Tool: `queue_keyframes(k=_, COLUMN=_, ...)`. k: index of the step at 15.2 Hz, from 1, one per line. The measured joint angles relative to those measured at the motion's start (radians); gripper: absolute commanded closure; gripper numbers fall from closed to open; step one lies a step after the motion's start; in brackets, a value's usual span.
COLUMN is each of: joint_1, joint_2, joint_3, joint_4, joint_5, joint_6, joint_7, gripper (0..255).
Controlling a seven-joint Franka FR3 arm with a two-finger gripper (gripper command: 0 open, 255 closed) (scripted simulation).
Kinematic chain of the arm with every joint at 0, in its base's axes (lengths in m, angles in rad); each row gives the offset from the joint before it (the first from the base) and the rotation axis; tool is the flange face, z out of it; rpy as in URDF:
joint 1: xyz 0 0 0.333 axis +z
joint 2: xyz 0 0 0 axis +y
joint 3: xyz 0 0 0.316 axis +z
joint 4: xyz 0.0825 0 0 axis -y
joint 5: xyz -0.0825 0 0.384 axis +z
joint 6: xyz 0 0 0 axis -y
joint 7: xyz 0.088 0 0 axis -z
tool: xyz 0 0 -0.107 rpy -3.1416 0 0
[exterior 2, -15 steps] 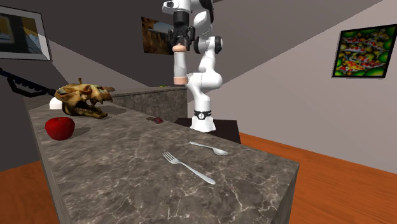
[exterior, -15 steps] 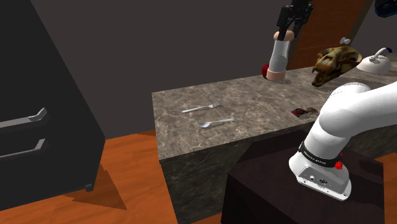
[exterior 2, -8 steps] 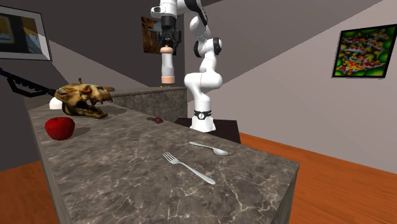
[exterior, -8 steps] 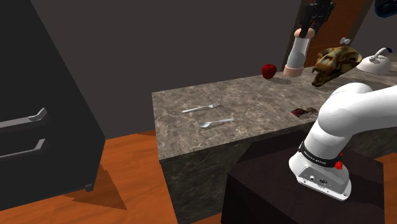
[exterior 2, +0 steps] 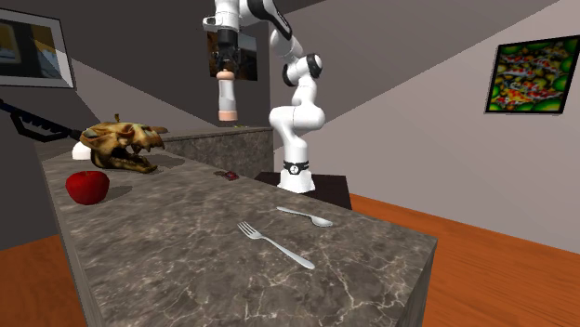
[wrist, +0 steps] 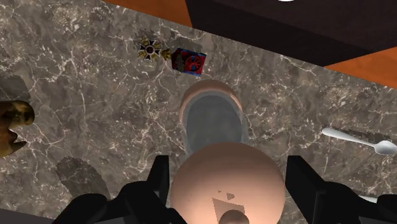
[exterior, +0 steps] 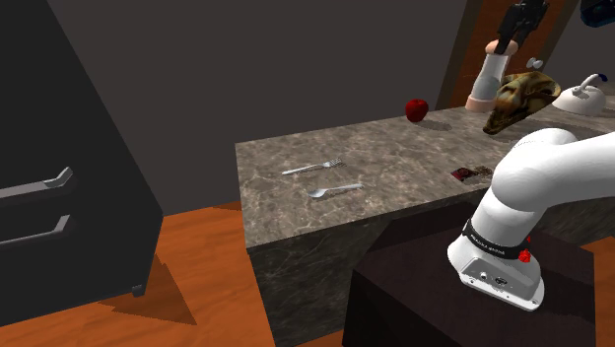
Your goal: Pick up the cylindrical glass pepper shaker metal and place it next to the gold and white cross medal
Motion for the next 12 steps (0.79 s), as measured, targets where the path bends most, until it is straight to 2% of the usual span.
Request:
queue_keyframes(k=5, joint_1=0.007, joint_2=0.032, joint_3=-0.124, joint_4=0.085, joint_5=-0.085, joint_6=-0.007, joint_7=-0.122, gripper=255)
queue_keyframes(k=12, joint_1=0.054, joint_2=0.105, joint_3=-0.302, joint_4=0.250, joint_5=-0.177, joint_6=-0.014, joint_7=-0.291, gripper=255)
